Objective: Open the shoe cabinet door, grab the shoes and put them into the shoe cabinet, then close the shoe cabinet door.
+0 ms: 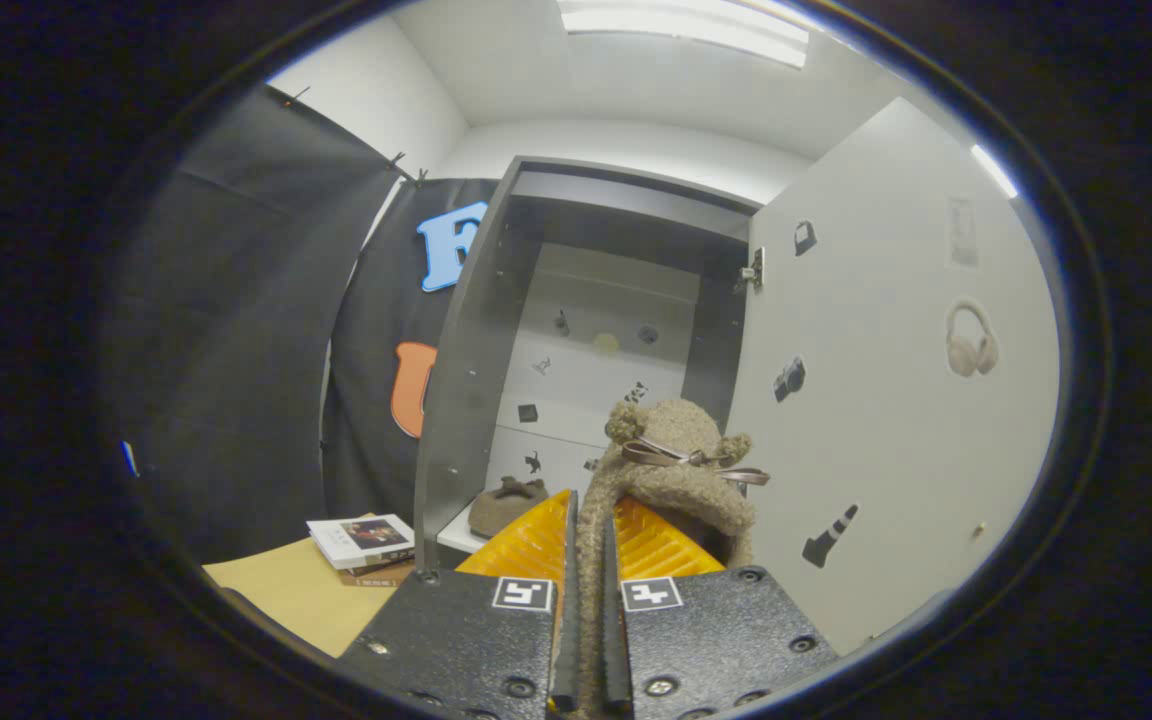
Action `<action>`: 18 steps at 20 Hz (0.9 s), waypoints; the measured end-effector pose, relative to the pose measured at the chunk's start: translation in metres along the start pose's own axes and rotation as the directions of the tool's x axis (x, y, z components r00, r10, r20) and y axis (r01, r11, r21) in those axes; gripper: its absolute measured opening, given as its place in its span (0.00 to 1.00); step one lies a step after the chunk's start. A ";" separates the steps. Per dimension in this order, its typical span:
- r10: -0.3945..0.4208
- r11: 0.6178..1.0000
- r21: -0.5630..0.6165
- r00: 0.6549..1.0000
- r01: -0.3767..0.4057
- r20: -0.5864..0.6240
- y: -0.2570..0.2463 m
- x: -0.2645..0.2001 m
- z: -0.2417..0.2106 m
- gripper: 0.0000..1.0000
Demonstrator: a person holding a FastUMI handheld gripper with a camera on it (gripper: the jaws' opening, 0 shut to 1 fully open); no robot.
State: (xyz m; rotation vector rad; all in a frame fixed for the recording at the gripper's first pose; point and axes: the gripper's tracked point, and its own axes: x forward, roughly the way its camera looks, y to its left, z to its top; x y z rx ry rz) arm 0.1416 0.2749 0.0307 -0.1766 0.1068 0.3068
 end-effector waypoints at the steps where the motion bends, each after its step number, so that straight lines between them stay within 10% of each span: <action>1: 0.000 1.000 0.001 1.000 0.000 -0.008 0.002 0.007 0.008 0.12; 18: -0.096 0.995 -0.046 0.966 0.088 -0.240 -0.013 0.212 -0.051 0.12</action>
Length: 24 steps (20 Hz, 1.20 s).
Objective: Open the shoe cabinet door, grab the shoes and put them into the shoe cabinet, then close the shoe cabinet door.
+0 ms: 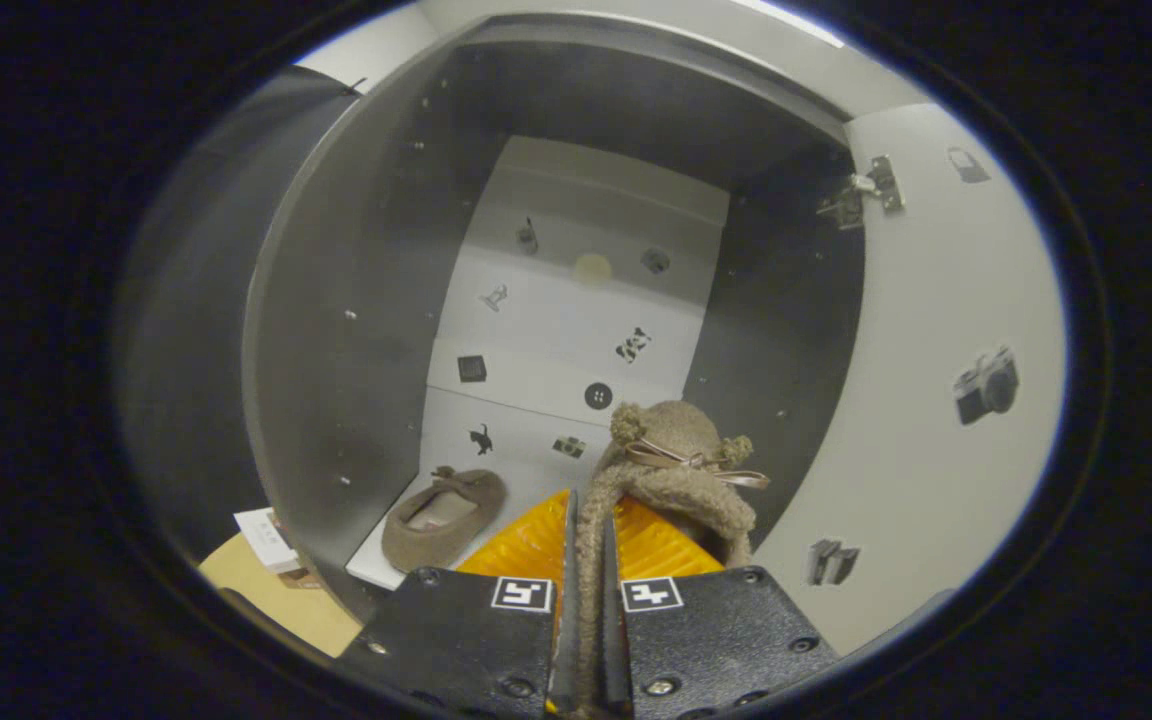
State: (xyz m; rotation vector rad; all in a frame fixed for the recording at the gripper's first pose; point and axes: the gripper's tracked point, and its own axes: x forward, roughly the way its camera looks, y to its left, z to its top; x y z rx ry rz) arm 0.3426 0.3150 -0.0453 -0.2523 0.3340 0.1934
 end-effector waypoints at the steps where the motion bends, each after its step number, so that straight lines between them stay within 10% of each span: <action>1: 0.002 1.000 0.009 1.000 -0.002 -0.024 0.001 0.017 -0.010 0.12; 15: 0.096 0.995 0.027 0.978 -0.092 -0.188 0.031 0.152 -0.099 0.14; 24: 0.283 0.923 0.327 0.934 -0.204 -0.218 0.070 0.160 -0.107 0.20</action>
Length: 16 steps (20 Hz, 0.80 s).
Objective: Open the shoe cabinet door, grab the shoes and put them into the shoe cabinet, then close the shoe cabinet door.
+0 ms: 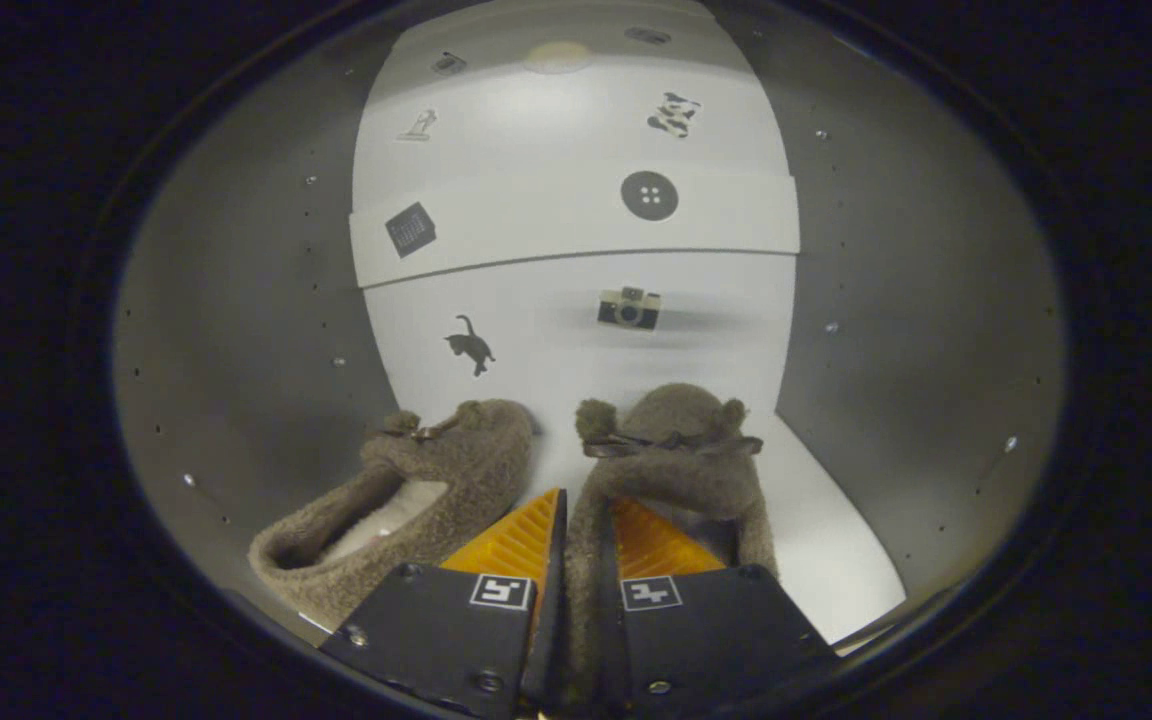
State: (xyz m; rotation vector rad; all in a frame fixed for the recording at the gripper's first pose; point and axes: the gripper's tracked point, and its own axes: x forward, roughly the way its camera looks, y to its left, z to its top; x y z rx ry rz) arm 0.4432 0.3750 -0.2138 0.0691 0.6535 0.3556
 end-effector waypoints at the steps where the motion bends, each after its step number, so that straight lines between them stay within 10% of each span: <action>1: 0.027 1.000 0.007 1.000 -0.027 -0.004 0.008 -0.001 0.000 0.20; 8: -0.016 0.999 -0.051 0.999 0.017 0.034 0.020 -0.026 0.016 0.78; 16: -0.157 0.969 -0.203 0.986 0.143 -0.055 -0.016 -0.041 -0.001 0.79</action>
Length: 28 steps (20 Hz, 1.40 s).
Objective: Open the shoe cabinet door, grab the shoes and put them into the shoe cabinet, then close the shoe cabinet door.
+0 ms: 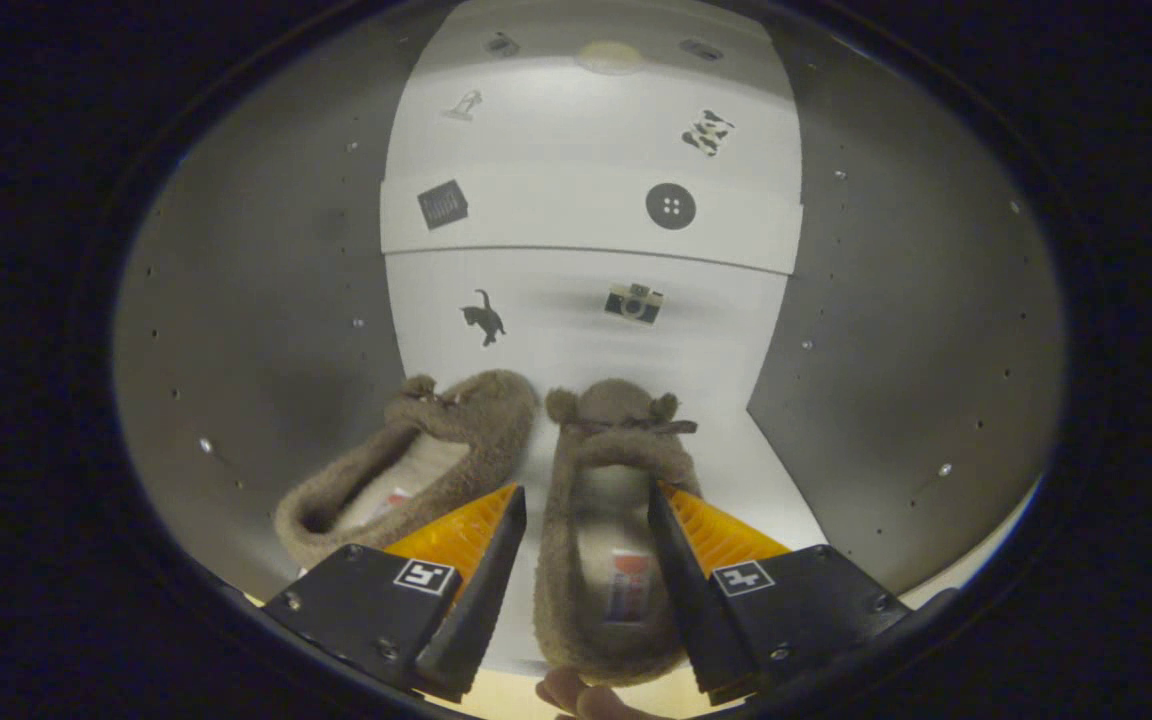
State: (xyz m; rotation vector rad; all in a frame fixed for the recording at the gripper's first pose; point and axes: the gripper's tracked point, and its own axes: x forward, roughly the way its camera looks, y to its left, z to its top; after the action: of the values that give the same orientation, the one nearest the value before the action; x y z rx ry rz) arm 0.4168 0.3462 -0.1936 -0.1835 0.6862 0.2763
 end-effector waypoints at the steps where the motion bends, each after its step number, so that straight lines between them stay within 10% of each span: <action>1: -0.006 1.000 -0.022 1.000 0.007 0.007 -0.003 0.000 0.002 0.79; 13: -0.002 0.999 -0.044 0.995 0.006 0.103 0.001 -0.052 0.027 0.82; 21: -0.006 0.998 -0.062 0.942 0.029 0.334 0.006 -0.222 0.013 0.93; 28: -0.178 0.962 -0.079 0.818 0.262 0.547 -0.043 -0.389 -0.047 1.00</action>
State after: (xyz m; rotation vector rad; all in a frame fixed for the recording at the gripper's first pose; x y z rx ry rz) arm 0.1145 0.2190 0.0251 -0.3146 0.0784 0.1429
